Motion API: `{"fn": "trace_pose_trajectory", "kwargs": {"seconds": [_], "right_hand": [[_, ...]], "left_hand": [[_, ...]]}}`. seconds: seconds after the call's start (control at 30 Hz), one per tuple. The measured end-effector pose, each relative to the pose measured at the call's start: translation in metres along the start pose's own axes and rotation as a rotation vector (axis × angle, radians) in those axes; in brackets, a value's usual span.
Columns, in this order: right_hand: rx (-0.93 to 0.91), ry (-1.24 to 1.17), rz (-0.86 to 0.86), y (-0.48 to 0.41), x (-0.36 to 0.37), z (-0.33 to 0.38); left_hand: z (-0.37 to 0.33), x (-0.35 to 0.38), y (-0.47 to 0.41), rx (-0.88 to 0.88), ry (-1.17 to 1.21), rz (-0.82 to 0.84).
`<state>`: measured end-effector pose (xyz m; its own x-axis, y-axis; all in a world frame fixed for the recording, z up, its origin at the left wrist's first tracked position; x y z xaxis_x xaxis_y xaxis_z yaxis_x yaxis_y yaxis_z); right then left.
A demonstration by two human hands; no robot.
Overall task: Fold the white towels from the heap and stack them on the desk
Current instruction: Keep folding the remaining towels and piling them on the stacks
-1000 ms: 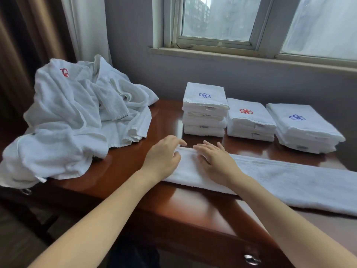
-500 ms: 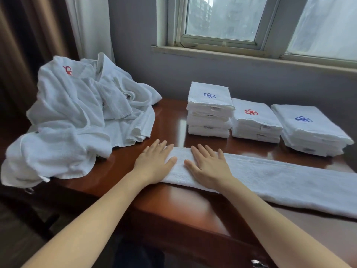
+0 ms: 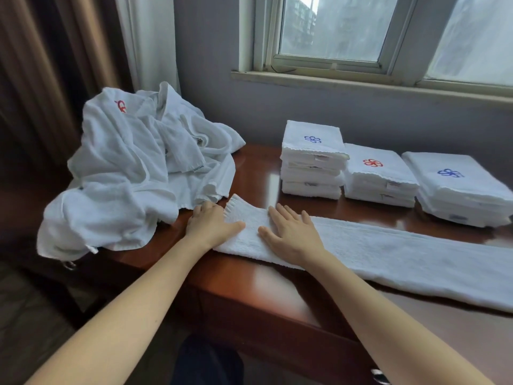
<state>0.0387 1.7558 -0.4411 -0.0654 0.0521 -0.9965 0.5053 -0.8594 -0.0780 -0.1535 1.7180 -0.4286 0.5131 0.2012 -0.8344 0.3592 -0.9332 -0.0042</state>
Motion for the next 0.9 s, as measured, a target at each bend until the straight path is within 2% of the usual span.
{"fn": "trace_pose_trajectory", "kwargs": {"seconds": [0.07, 0.13, 0.23, 0.37, 0.47, 0.73, 0.9], "right_hand": [[-0.03, -0.067, -0.014, 0.003, -0.004, -0.002], [-0.072, -0.14, 0.008, 0.007, -0.008, -0.008], [-0.073, -0.142, 0.028, 0.017, -0.013, -0.02], [0.008, -0.031, 0.018, 0.03, -0.013, -0.037], [0.016, 0.015, 0.021, 0.031, -0.011, -0.036], [-0.095, 0.016, 0.008, 0.002, 0.005, 0.024], [-0.118, 0.007, 0.019, -0.006, 0.006, 0.044]], "left_hand": [[-0.003, -0.003, 0.001, 0.04, 0.079, -0.024], [-0.006, -0.003, 0.001, 0.067, 0.279, 0.003], [-0.015, -0.005, -0.001, 0.055, 0.452, -0.028], [-0.014, -0.02, -0.007, 0.114, 0.452, -0.241], [-0.003, -0.036, -0.009, 0.124, 0.433, -0.333], [0.019, -0.07, -0.002, 0.103, 0.391, -0.376], [0.008, -0.082, 0.006, 0.119, 0.588, -0.327]]}}
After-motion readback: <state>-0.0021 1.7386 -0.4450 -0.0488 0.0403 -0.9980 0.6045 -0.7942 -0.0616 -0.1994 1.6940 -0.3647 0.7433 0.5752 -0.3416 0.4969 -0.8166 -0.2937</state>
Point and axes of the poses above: each hand's wrist, its own y-axis away from the middle knuckle, its own x-axis out of the palm, z = x × y, the point moved 1 cm from there along -y, towards the middle knuckle, and after that the axes turned 12 degrees about y, right-handed, at the moved point
